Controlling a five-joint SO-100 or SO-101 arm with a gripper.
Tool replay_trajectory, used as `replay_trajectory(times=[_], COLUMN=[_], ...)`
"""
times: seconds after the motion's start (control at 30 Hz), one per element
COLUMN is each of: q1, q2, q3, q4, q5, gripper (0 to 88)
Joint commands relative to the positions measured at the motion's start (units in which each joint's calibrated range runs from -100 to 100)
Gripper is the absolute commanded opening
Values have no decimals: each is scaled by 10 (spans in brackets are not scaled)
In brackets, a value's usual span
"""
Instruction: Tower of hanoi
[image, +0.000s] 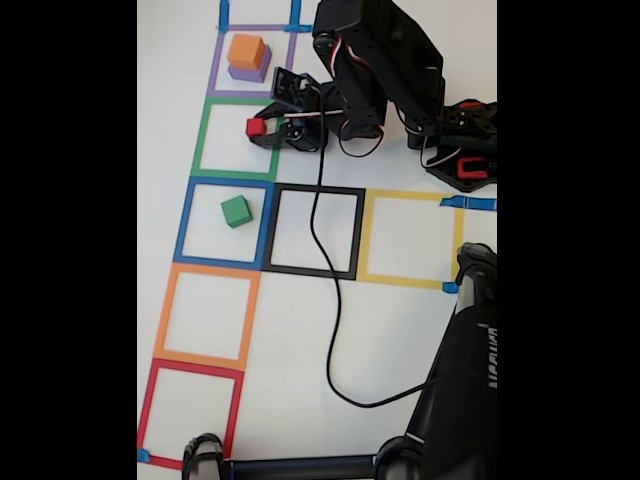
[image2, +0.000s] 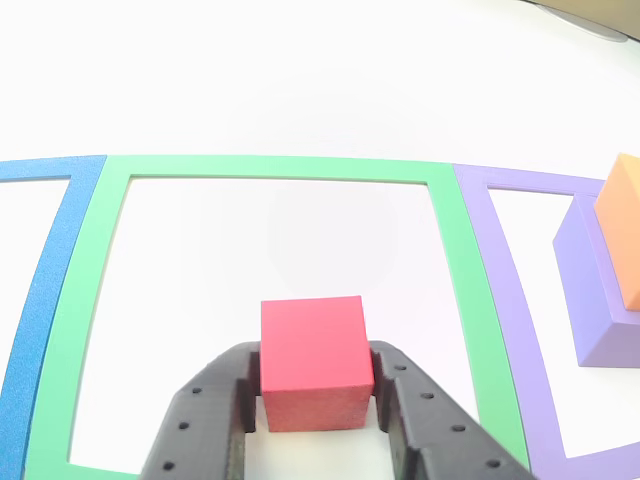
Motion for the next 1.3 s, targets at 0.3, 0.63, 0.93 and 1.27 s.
replay_trajectory(times=[0.3, 0.63, 0.93, 1.27], q1=[-7, -19, -24, -66], q2=[-31, -266, -610, -681], q3=[2, 47, -53, -539], q4=[8, 194, 680, 1276], q5=[4, 4, 4, -5], gripper=[18, 12, 10, 8])
